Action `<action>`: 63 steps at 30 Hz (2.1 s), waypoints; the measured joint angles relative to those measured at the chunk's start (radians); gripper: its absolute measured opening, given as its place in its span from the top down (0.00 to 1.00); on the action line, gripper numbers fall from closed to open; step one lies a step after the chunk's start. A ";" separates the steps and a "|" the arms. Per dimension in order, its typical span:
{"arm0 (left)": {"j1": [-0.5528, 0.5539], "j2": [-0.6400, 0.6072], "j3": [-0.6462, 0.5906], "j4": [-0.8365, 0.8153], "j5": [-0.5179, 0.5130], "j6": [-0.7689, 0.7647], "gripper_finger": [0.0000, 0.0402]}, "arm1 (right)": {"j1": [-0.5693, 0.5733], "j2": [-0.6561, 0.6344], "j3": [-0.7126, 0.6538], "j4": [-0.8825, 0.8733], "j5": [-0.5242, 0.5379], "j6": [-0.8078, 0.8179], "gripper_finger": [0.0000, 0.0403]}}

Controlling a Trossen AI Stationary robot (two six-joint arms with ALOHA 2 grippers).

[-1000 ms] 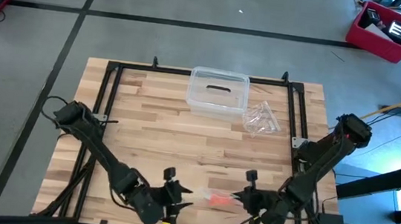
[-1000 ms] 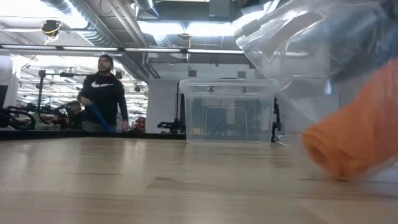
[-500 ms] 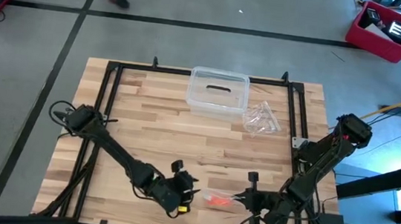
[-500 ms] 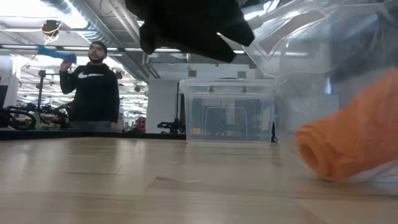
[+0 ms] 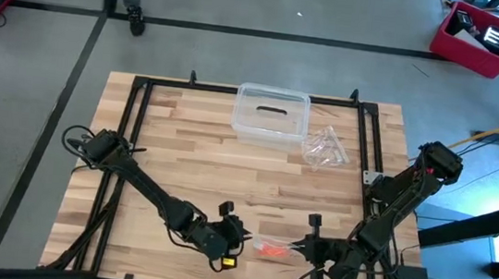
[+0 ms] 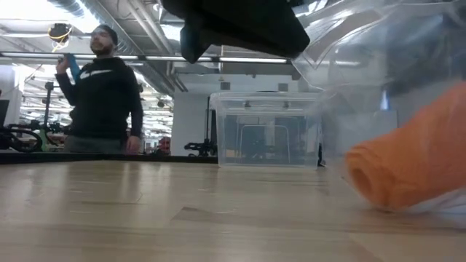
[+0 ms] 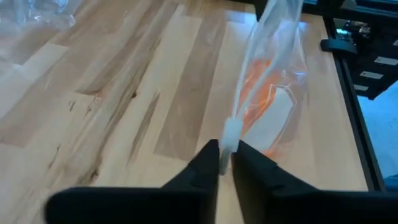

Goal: Roll bandage
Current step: Close the transparent zip bag

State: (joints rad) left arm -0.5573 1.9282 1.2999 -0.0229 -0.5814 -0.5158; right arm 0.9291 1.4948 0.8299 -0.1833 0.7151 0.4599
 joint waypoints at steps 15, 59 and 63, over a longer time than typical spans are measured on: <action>-0.009 -0.015 0.035 -0.033 0.002 0.026 1.00 | 0.007 -0.067 0.131 -0.319 -0.146 0.144 0.71; 0.003 -0.015 0.076 0.009 0.001 0.073 1.00 | -0.302 0.110 0.229 0.113 -0.314 -0.286 0.67; 0.003 -0.015 0.076 0.007 0.001 0.075 1.00 | -0.303 0.110 0.229 0.114 -0.308 -0.311 0.78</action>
State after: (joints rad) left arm -0.5545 1.9133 1.3754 -0.0162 -0.5804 -0.4407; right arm 0.6265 1.6051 1.0584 -0.0692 0.4072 0.1488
